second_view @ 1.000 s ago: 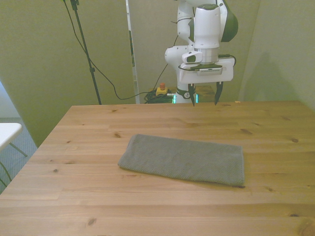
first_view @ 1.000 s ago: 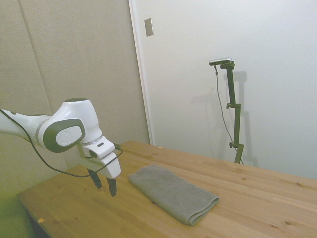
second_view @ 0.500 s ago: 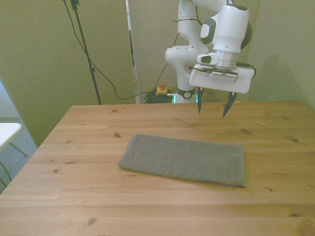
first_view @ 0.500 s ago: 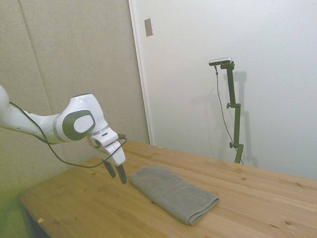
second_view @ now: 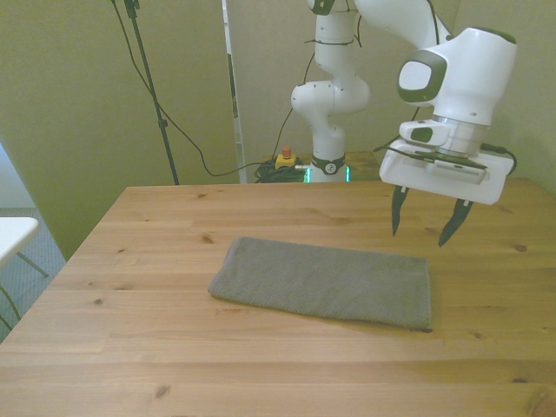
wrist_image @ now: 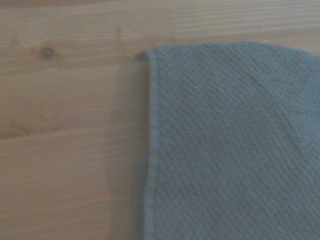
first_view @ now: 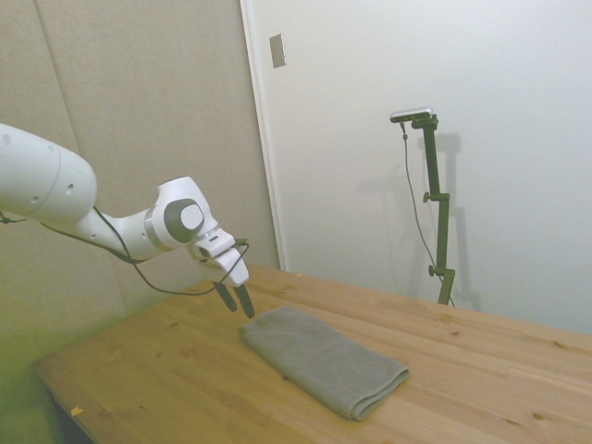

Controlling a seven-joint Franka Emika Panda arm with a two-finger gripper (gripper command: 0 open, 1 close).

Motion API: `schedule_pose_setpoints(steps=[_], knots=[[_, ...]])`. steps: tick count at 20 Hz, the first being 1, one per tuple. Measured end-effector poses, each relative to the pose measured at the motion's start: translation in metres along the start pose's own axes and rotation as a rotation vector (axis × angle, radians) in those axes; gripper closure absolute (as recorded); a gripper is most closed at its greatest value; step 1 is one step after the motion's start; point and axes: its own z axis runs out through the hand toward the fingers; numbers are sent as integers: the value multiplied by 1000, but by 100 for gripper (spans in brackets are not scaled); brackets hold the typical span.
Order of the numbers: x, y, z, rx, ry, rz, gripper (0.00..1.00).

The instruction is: Fold the towel

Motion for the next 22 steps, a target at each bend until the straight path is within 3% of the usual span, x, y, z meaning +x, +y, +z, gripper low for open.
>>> schedule_pose_setpoints(steps=[11, 22], knots=[[-4, -78, 46, -71, 1, 36, 0], [3, -75, 61, -215, 21, 52, 0]])
